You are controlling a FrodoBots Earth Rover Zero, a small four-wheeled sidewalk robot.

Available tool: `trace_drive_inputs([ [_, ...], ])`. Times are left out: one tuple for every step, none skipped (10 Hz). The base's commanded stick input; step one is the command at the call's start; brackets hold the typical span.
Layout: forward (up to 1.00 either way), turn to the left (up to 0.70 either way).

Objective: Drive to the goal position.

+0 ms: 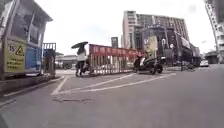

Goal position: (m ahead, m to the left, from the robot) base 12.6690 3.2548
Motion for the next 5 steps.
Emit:
trace_drive_inputs([
  [0.45,0.00],
  [0.45,0.00],
  [0.45,0.00],
  [0.45,0.00],
  [0.45,0.00],
])
